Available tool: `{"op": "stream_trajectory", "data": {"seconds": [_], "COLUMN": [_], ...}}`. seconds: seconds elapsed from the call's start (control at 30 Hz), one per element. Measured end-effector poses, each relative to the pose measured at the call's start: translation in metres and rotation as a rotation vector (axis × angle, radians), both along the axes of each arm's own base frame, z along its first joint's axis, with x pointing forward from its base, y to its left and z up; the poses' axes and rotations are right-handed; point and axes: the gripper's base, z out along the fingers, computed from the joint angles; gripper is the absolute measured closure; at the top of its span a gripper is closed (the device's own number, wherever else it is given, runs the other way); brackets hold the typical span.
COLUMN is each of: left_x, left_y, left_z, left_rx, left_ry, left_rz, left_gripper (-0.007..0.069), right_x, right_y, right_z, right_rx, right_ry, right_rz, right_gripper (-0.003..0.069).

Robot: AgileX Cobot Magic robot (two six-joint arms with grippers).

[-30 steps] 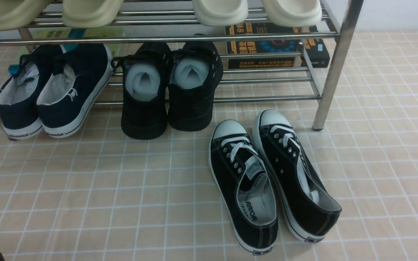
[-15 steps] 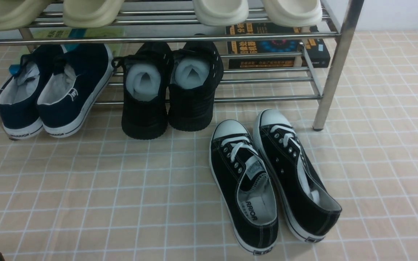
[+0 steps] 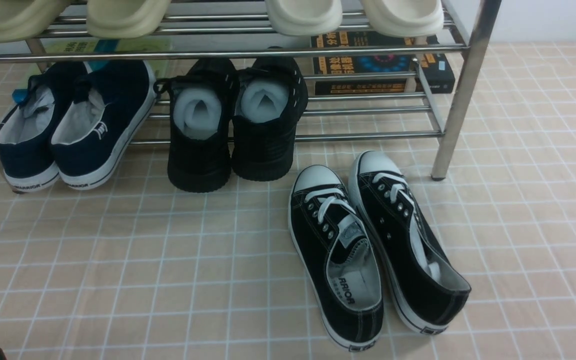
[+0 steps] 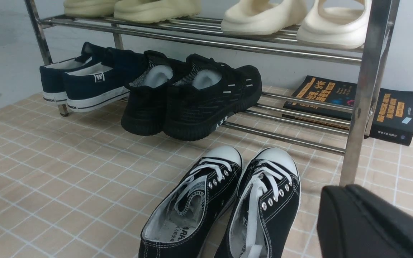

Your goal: Take the shoes off the shelf from the light coffee tablecloth by hand.

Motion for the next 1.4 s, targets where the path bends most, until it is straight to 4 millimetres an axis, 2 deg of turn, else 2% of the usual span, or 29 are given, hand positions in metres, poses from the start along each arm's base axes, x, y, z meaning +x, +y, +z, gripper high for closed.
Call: {"op": "stream_trajectory", "data": {"seconds": [0.73, 1.0, 1.1, 1.3, 1.37, 1.4], "left_x": [0.000, 0.000, 0.000, 0.000, 0.000, 0.000], "left_y": [0.000, 0.000, 0.000, 0.000, 0.000, 0.000], "left_z": [0.000, 0.000, 0.000, 0.000, 0.000, 0.000], "left_rx": [0.000, 0.000, 0.000, 0.000, 0.000, 0.000], "left_ry": [0.000, 0.000, 0.000, 0.000, 0.000, 0.000], "left_rz": [0.000, 0.000, 0.000, 0.000, 0.000, 0.000], "left_gripper": [0.0385, 0.0385, 0.0385, 0.0385, 0.0385, 0.0385], "right_x": [0.000, 0.004, 0.005, 0.008, 0.009, 0.011], "right_y": [0.000, -0.009, -0.012, -0.020, -0.021, -0.022], "right_z": [0.000, -0.006, -0.019, -0.069, -0.079, -0.095], "right_rx": [0.001, 0.003, 0.000, -0.027, -0.033, -0.045], "right_ry": [0.000, -0.004, 0.000, 0.076, 0.097, 0.138], "right_rz": [-0.008, -0.212, -0.290, -0.458, -0.481, -0.508], "right_gripper": [0.0652, 0.0645, 0.0641, 0.0636, 0.0634, 0.0631]}}
